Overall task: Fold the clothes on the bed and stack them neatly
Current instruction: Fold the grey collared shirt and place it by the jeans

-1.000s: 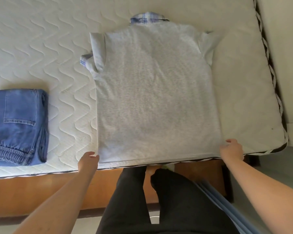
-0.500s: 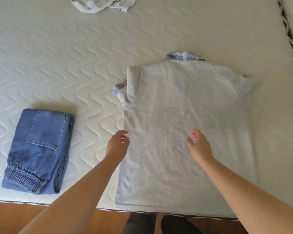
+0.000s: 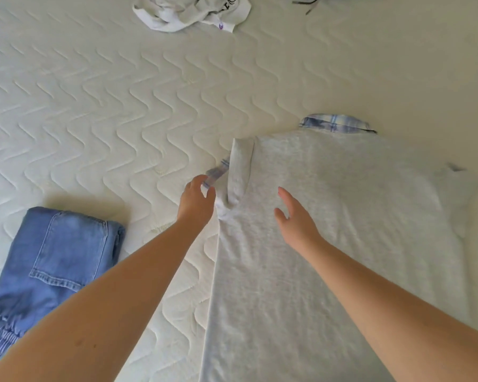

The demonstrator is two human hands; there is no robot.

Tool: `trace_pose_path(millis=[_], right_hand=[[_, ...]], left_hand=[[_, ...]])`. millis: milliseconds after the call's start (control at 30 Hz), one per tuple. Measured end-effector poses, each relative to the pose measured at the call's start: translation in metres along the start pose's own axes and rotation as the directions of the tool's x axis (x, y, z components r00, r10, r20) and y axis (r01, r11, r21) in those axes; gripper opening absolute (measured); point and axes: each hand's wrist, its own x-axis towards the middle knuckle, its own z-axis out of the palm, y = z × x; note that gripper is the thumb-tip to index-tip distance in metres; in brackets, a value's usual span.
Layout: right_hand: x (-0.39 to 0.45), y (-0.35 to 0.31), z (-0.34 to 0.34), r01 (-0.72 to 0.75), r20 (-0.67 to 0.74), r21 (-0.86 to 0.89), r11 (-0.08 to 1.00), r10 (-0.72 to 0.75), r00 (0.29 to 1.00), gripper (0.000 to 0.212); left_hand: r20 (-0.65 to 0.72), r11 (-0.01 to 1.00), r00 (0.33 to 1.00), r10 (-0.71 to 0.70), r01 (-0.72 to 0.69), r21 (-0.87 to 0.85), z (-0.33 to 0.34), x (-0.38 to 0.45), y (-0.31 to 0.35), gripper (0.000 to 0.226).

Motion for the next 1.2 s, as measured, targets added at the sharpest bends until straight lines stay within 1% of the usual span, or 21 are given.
trace_pose_path(millis=[100,200,233,300,367,400,467,500,567,633,700,767,800,867,933,967,1033,1067,1100,1133,1200], right_hand=[[0.028,-0.013,0.0,0.017,0.027,0.019,1.0,-0.018,0.999,0.055],[0.048,-0.022,-0.002,0.019,0.069,0.032,0.999,-0.021,0.997,0.057],[0.053,-0.026,-0.002,0.015,0.086,0.035,0.999,-0.017,0.996,0.058],[0.063,-0.032,-0.001,0.016,0.115,0.044,0.999,-0.021,0.993,0.06],[0.072,-0.037,0.002,0.01,0.138,0.08,0.997,-0.021,0.99,0.062],[0.077,-0.041,0.005,0.002,0.147,0.099,0.995,-0.017,0.989,0.062],[0.085,-0.047,0.01,-0.009,0.15,0.13,0.991,-0.011,0.989,0.062],[0.089,-0.05,0.014,-0.011,0.147,0.145,0.989,-0.011,0.989,0.062],[0.093,-0.054,0.02,-0.023,0.152,0.171,0.985,-0.003,0.988,0.063],[0.098,-0.054,0.024,-0.054,0.168,0.155,0.987,0.027,0.985,0.066],[0.102,-0.053,0.026,-0.083,0.17,0.111,0.99,0.064,0.983,0.068],[0.106,-0.055,0.026,-0.088,0.156,0.08,0.993,0.075,0.985,0.069],[0.108,-0.056,0.026,-0.08,0.146,0.068,0.994,0.07,0.987,0.069],[0.111,-0.058,0.026,-0.059,0.122,0.039,0.997,0.054,0.991,0.068],[0.114,-0.06,0.028,-0.039,0.088,0.031,0.999,0.036,0.995,0.067],[0.116,-0.06,0.028,-0.028,0.069,0.034,0.999,0.026,0.997,0.067],[0.119,-0.06,0.028,-0.004,0.051,0.038,0.999,0.002,0.999,0.066],[0.121,-0.061,0.028,0.011,0.053,0.04,0.999,-0.013,0.999,0.067],[0.122,-0.061,0.028,0.029,0.056,0.037,0.999,-0.031,0.998,0.067],[0.123,-0.062,0.028,0.05,0.057,0.025,0.998,-0.051,0.997,0.067],[0.126,-0.065,0.029,0.082,0.047,-0.014,0.997,-0.082,0.996,0.067]], left_hand=[[0.012,0.999,0.999,-0.031,0.03,0.032,0.007,0.03,0.008,0.048],[0.116,0.977,0.97,-0.213,0.212,0.027,0.012,0.052,0.022,0.06],[0.168,0.966,0.952,-0.257,0.254,0.042,0.012,0.055,0.025,0.057],[0.211,0.961,0.939,-0.271,0.25,0.118,0.01,0.057,0.028,0.04],[0.154,0.968,0.959,-0.238,0.222,0.114,0.004,0.055,0.027,0.027],[0.099,0.976,0.972,-0.215,0.211,0.046,0.0,0.052,0.024,0.025],[-0.04,0.965,0.98,-0.195,0.185,-0.184,-0.009,0.038,0.017,0.023],[-0.1,0.943,0.973,-0.207,0.171,-0.286,-0.013,0.029,0.013,0.02],[-0.169,0.904,0.949,-0.265,0.184,-0.385,-0.016,0.008,0.004,0.013],[-0.175,0.881,0.915,-0.363,0.277,-0.383,-0.012,-0.01,-0.011,0.014],[-0.146,0.872,0.881,-0.449,0.398,-0.285,-0.008,-0.019,-0.026,0.02],[-0.145,0.874,0.866,-0.478,0.454,-0.17,-0.008,-0.019,-0.038,0.025],[-0.173,0.886,0.87,-0.462,0.444,-0.132,-0.009,-0.015,-0.042,0.027],[-0.241,0.926,0.894,-0.378,0.365,-0.097,-0.012,-0.001,-0.042,0.03],[-0.243,0.95,0.92,-0.308,0.286,-0.123,-0.015,0.019,-0.036,0.04],[-0.207,0.949,0.932,-0.299,0.267,-0.168,-0.016,0.032,-0.031,0.046],[-0.083,0.938,0.957,-0.277,0.25,-0.242,-0.02,0.061,-0.021,0.056],[-0.016,0.95,0.971,-0.237,0.228,-0.214,-0.023,0.075,-0.016,0.061],[0.049,0.974,0.982,-0.181,0.186,-0.129,-0.026,0.088,-0.012,0.066],[0.117,0.992,0.985,-0.124,0.126,-0.003,-0.029,0.099,-0.01,0.068],[0.234,0.969,0.972,-0.027,-0.032,0.245,-0.034,0.113,-0.003,0.055]])
